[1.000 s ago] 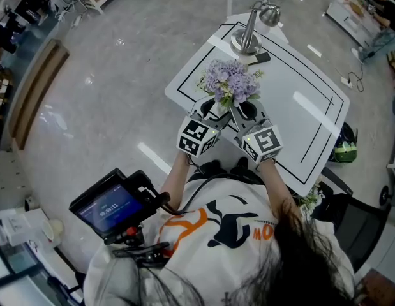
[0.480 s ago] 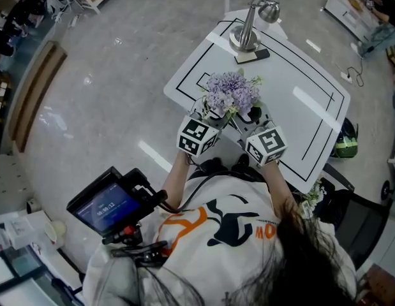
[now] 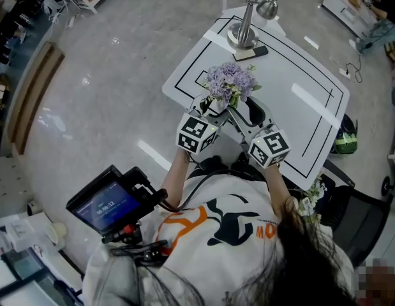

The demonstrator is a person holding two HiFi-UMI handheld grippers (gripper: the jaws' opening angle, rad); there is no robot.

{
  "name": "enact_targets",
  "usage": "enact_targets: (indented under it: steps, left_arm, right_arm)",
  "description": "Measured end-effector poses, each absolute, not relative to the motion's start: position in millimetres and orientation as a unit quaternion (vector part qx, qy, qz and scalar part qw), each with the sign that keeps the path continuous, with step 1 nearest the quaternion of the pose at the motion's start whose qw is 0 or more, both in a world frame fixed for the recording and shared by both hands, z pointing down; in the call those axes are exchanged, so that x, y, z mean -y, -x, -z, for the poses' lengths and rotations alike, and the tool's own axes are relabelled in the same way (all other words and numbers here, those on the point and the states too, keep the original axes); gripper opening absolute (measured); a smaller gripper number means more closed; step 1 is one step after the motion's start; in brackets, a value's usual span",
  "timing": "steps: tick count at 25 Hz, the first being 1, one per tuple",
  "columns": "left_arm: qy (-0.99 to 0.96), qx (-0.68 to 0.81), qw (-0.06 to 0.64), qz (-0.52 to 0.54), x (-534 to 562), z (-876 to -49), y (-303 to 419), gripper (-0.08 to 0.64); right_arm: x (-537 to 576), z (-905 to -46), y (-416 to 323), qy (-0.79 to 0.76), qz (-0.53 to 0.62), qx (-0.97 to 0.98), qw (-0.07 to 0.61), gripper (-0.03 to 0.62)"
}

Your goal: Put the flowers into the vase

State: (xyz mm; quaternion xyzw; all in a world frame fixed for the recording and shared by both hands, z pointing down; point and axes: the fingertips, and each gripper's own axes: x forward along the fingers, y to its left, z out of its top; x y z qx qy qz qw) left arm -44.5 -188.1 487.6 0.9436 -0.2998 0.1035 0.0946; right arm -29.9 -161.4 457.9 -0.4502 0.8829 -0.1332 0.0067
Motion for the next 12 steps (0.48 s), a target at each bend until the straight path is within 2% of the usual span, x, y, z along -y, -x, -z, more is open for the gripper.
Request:
enact_targets:
  steps: [12]
  left_arm:
    - [-0.942,0.302,0.094,-0.11,189.2,-488.8,44.5,0.263]
  right_arm:
    - [157.7,-454.5,19.8,0.462,0.15,-0.874,0.025,0.239]
